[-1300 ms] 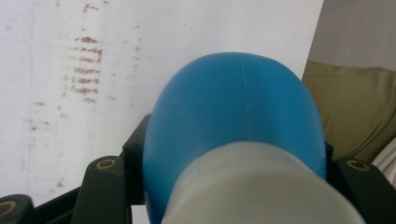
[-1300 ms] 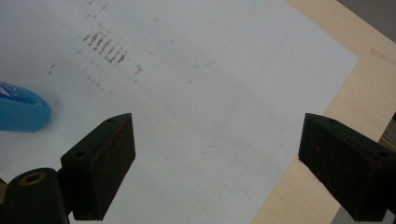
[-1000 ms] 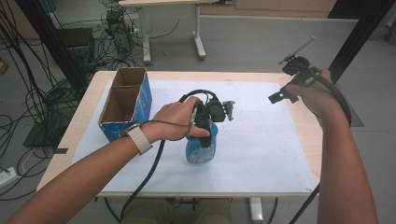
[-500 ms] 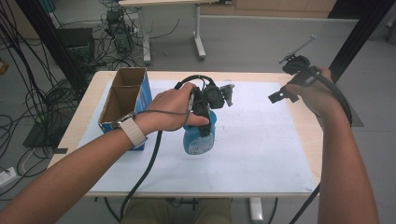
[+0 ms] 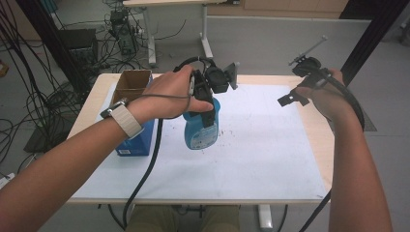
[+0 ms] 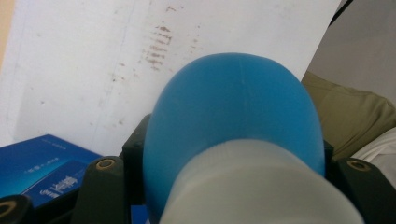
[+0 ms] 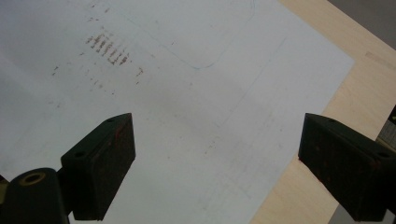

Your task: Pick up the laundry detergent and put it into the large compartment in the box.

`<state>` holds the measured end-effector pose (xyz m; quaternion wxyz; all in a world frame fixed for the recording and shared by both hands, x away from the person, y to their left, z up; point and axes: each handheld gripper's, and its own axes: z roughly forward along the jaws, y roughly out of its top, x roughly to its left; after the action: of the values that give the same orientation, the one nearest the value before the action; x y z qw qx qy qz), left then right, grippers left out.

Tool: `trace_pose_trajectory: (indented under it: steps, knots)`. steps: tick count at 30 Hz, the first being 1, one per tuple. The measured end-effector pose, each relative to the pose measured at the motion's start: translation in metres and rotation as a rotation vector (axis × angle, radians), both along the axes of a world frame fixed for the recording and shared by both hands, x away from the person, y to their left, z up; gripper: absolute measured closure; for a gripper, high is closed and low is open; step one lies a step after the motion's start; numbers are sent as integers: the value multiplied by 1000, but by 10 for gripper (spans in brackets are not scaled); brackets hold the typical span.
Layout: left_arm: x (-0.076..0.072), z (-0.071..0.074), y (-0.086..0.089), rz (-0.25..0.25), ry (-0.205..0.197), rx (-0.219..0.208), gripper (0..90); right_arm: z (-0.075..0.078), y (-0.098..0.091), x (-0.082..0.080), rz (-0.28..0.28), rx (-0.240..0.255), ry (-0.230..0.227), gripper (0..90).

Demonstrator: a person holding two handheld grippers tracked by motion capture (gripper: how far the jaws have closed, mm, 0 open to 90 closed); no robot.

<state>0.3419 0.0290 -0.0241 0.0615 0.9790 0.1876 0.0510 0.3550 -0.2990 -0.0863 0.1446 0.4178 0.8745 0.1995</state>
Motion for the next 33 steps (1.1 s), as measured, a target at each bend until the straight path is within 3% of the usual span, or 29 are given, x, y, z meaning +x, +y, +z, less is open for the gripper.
trace_pose_trajectory:
  steps: [7,13,19,23,33]
  knots:
    - [6,24,11,73,6,-13,396,0,0,-1,0,4,-3,109]
    - [8,48,19,141,-21,-6,397,1,-1,-2,2,5,-8,109]
    - [20,70,30,221,15,-17,397,2,-1,-1,3,5,-7,109]
    - [23,84,36,274,14,-15,397,3,-1,-1,3,9,-10,109]
    - [34,104,56,387,26,-37,396,5,-1,-2,7,10,-15,109]
